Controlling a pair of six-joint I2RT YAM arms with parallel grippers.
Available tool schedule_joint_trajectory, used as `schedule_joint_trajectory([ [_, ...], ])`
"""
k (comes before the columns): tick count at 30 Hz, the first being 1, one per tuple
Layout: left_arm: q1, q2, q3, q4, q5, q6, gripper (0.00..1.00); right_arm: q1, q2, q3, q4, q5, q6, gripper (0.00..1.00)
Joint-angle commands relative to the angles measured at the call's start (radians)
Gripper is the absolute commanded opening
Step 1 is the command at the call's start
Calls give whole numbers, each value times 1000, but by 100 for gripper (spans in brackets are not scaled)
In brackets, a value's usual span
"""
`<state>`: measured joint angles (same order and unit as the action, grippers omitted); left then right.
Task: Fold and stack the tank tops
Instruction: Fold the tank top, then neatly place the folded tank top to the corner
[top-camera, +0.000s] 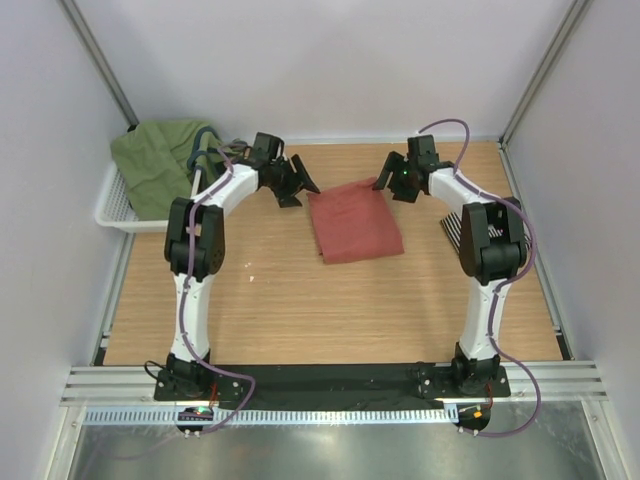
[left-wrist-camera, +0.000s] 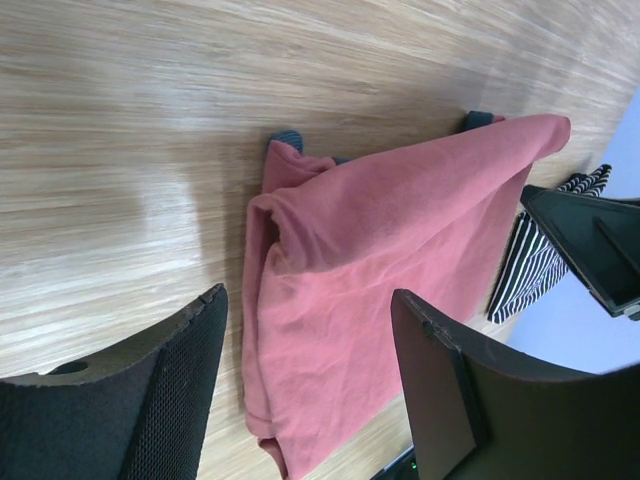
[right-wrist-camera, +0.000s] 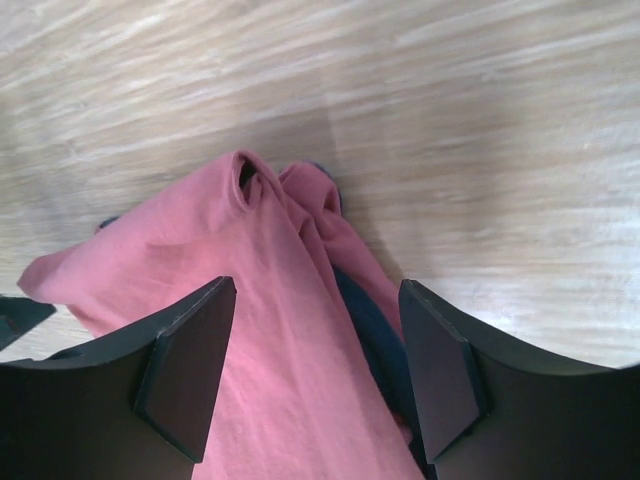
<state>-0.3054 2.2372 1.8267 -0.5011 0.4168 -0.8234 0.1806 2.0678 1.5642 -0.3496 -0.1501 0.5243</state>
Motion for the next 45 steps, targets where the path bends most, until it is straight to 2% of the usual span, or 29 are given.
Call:
schedule_joint_trajectory([
  [1, -20, 24, 64, 16, 7, 35, 67, -20, -17, 2, 87, -86, -37, 72],
  [6, -29, 96, 149, 25, 10, 36, 64, -21, 50, 60, 136, -160, -53, 70],
  [11, -29, 107, 155, 85, -15, 61, 51, -21, 107, 143, 163, -226, -115, 67],
  [16, -29, 116, 161, 104, -35, 84, 48, -21, 163, 212, 138, -252, -167, 65],
  [17, -29, 119, 163, 110, -35, 90, 41, -21, 166, 215, 138, -253, -187, 63],
  [18, -29, 122, 161, 127, -29, 92, 35, -20, 169, 226, 139, -258, -196, 59],
  [19, -31, 124, 161, 137, -21, 93, 29, -21, 173, 230, 133, -266, -204, 46],
  [20, -29, 128, 161, 148, -13, 95, 15, -20, 182, 237, 129, -275, -208, 38],
  [23, -29, 131, 163, 176, 34, 93, 0, -20, 183, 258, 112, -321, -208, 7],
  [24, -29, 119, 157, 182, 36, 96, 0, -20, 170, 237, 119, -325, -192, 2],
  [25, -31, 110, 143, 187, 36, 99, 0, -21, 158, 220, 147, -325, -185, 1],
  [37, -32, -111, -78, 276, 82, 99, 0, -20, -256, -179, 282, -224, -115, 1],
  [41, -38, -177, -124, 292, 99, 92, 0, -20, -342, -266, 284, -160, -92, 1],
  [45, -46, -165, -106, 299, 132, 63, 0, -21, -377, -326, 268, -73, -54, 1],
])
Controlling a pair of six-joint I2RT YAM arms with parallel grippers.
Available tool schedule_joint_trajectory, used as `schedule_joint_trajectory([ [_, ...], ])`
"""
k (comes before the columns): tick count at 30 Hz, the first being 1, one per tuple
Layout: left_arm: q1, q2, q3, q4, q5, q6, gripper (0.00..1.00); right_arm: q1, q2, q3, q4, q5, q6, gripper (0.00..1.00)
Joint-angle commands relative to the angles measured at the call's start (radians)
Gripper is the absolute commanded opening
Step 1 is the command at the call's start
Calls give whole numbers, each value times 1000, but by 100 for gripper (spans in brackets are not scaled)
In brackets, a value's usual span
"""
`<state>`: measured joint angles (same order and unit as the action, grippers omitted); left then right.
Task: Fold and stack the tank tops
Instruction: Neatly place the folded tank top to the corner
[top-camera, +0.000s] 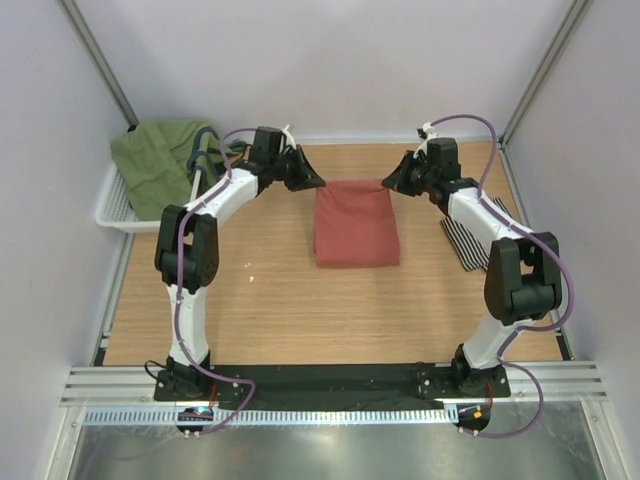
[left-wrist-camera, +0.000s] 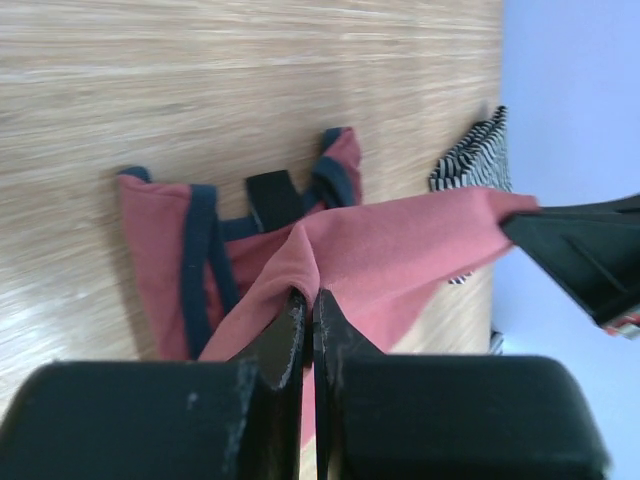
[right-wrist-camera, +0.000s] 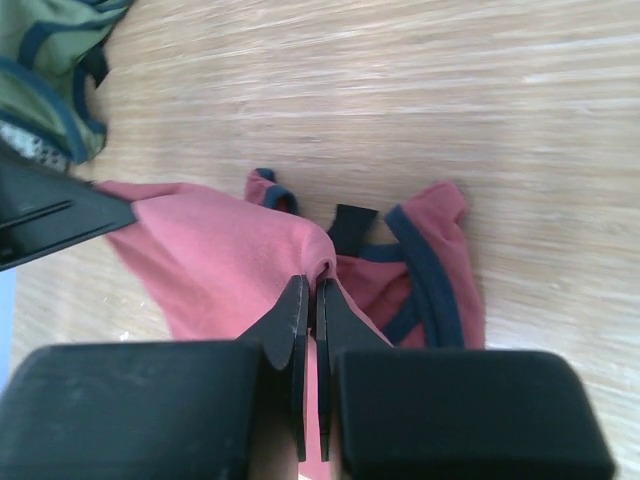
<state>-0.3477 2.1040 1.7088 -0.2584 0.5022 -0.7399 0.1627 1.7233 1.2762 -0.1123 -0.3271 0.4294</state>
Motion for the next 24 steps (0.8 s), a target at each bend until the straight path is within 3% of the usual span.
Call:
schedule_joint_trajectory([
  [1, -4, -24, 32, 57, 52, -27, 0, -3, -31, -43, 22, 137, 45, 1],
  [14, -4, 349, 372, -19, 76, -88, 0, -43, 239, 104, 11, 204, 108, 1],
  [20, 22, 401, 420, -45, 35, -84, 4, -49, 369, 273, -73, 226, 98, 12],
  [23, 35, 409, 446, -62, 44, -78, 29, -51, 378, 301, -108, 240, 95, 50],
  [24, 38, 401, 451, -68, 51, -75, 37, -55, 371, 298, -110, 234, 91, 54],
])
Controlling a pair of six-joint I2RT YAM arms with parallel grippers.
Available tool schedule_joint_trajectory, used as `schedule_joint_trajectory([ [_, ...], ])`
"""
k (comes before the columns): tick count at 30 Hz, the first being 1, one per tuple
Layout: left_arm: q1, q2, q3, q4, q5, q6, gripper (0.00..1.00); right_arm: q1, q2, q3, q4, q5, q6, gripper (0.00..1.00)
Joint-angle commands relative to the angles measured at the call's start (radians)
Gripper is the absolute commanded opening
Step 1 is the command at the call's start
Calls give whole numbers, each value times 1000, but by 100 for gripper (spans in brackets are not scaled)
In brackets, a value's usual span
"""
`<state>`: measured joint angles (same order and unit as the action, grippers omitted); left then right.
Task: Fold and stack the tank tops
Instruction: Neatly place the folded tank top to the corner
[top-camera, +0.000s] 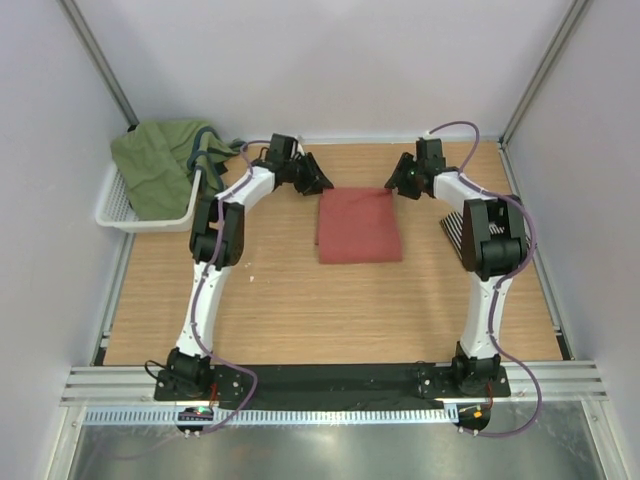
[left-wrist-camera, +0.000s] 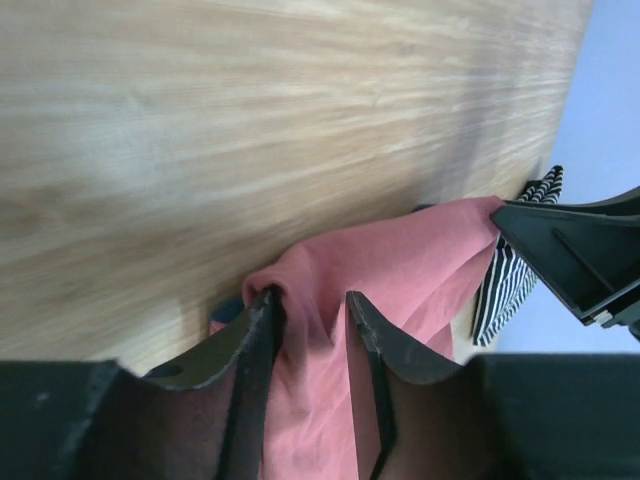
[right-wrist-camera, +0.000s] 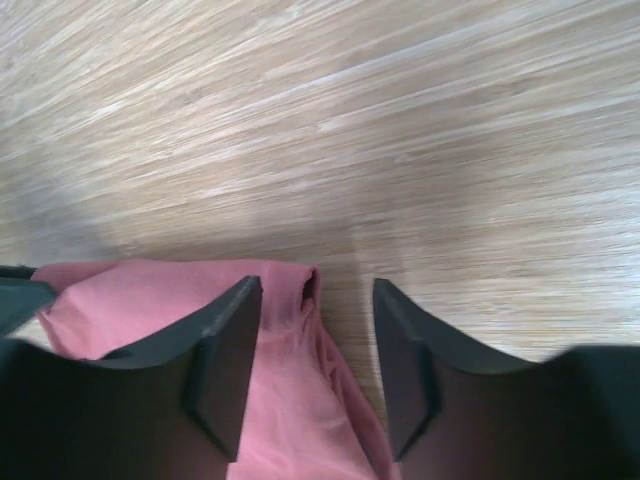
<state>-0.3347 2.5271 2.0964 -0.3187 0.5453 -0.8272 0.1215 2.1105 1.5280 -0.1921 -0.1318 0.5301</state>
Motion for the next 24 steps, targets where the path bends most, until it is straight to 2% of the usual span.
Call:
schedule_joint_trajectory([
  [1, 29, -30, 62, -17, 11, 19, 39, -14, -52, 26, -29, 34, -16, 56],
  [3, 33, -79, 48, -28, 13, 33, 45, -16, -98, -2, -17, 40, -31, 60],
  [7, 30, -215, -30, -45, -18, 63, 51, -17, -202, -51, -40, -12, -67, 61],
  [10, 10, -327, -145, -43, -50, 72, 48, -17, -263, -98, -37, -113, -74, 45],
  [11, 2, -355, -173, -40, -56, 73, 46, -16, -274, -109, -20, -188, -71, 34],
  [14, -38, -418, -269, -31, -85, 50, 38, -17, -265, -132, 19, -337, -45, 20],
  [17, -67, -409, -309, -5, -64, -35, 34, -16, -215, -126, 54, -399, 7, 11],
  [24, -73, -204, -216, 50, -16, -113, 22, -29, 9, -75, 170, -564, 143, 5],
])
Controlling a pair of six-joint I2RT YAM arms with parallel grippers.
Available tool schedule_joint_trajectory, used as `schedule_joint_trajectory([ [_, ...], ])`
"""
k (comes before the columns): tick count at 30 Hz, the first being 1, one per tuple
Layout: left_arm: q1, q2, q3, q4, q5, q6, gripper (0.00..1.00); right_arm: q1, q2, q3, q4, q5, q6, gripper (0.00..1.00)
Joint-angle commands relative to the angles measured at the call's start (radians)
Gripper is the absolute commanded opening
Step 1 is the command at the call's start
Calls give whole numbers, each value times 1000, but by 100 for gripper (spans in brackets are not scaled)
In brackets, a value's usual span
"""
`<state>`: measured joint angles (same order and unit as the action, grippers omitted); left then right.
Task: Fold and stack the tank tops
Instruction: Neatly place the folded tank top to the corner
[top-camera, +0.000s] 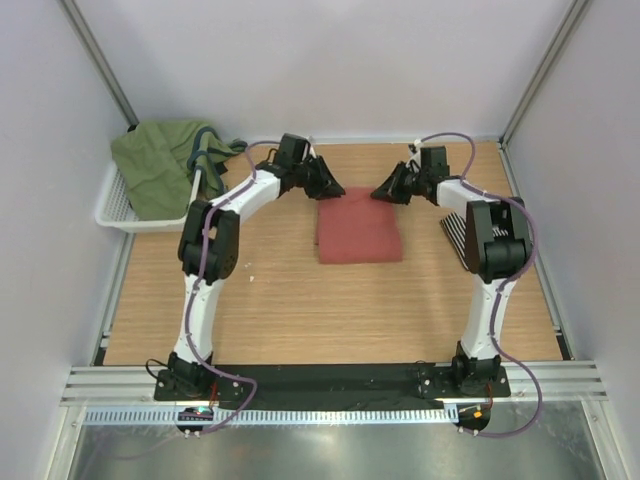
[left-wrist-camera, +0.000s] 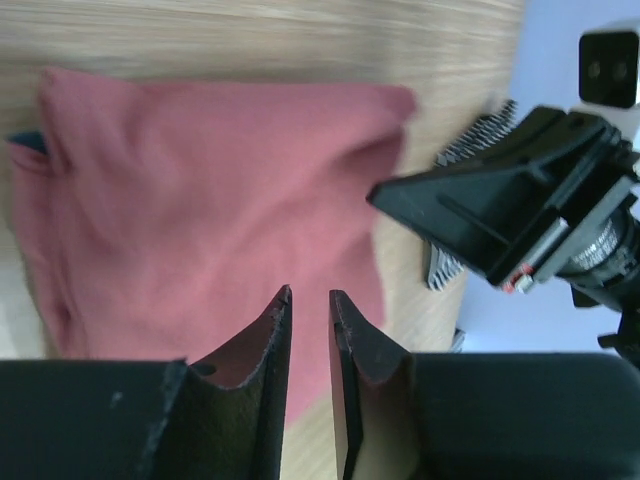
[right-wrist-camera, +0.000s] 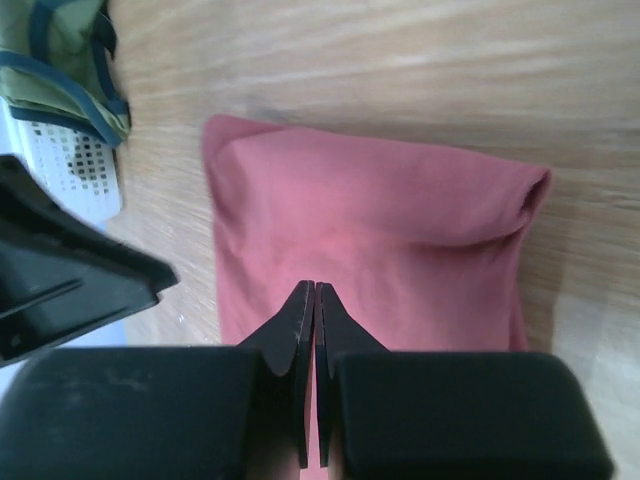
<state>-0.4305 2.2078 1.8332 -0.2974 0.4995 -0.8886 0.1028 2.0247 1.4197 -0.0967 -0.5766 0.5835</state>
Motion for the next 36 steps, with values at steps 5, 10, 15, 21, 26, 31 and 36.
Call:
schedule_joint_trajectory([
  [5, 61, 222, 77, 49, -19, -41, 18, -61, 201, 28, 155, -138, 154, 5],
  [10, 119, 244, 80, 53, 13, -23, 17, -91, 226, 22, 125, -158, 168, 5],
  [15, 93, 29, -47, 55, -39, 98, 29, -91, 70, -120, 133, -115, 147, 19],
  [21, 16, -250, -353, 158, -58, 108, 32, -84, -185, -353, 218, -138, 131, 30],
  [26, -43, -319, -491, 237, -36, 70, 32, -72, -280, -467, 232, -186, 118, 29],
  [31, -71, -240, -523, 276, 33, 17, 32, -74, -277, -565, 245, -207, 118, 22],
  [36, -73, -206, -607, 293, 24, 7, 30, -72, -297, -675, 235, -180, 93, 19],
])
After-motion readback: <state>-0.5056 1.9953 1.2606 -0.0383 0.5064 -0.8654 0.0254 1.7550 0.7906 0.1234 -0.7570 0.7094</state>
